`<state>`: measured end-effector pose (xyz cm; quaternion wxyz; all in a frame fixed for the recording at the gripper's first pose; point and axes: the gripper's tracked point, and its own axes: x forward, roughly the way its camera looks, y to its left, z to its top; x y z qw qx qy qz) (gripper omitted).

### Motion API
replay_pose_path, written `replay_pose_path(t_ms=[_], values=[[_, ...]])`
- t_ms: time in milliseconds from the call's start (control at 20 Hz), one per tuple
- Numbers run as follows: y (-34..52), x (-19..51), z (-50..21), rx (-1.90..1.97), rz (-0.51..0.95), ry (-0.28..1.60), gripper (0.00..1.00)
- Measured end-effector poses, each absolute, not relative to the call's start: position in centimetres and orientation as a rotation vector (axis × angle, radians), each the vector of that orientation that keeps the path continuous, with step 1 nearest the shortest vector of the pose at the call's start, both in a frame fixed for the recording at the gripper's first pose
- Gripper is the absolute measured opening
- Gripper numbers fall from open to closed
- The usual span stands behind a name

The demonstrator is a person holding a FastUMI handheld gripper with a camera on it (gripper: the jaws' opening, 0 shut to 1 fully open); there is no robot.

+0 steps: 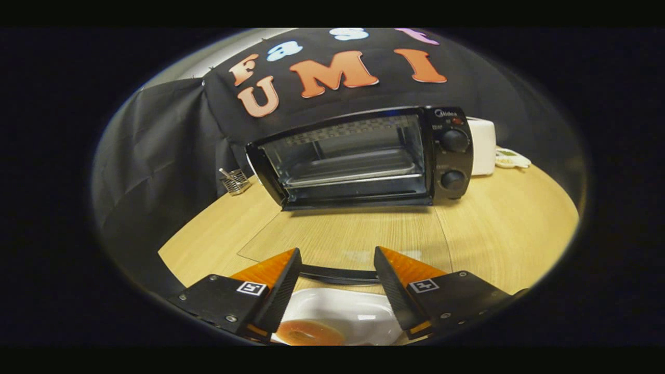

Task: Open the toaster oven, put the food inside, and close the toaster oven door.

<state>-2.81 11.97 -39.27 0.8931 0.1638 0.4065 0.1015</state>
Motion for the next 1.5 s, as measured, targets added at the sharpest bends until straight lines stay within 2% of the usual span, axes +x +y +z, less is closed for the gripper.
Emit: replay_pose_path(t_ms=[300,600,650,950,1300,1500], values=[[10.9,-5.4,-36.1,0.407,0.256,0.833,0.83],[11.5,-11.5,-34.2,0.316,0.338,0.844,0.83],[11.8,-12.4,-34.2,0.304,0.352,0.854,0.86],[13.0,-16.6,-36.5,0.207,0.395,0.940,0.91],[13.3,-17.8,-38.7,0.136,0.378,1.009,0.92],[12.9,-17.3,-38.6,0.167,0.351,1.016,0.77]])
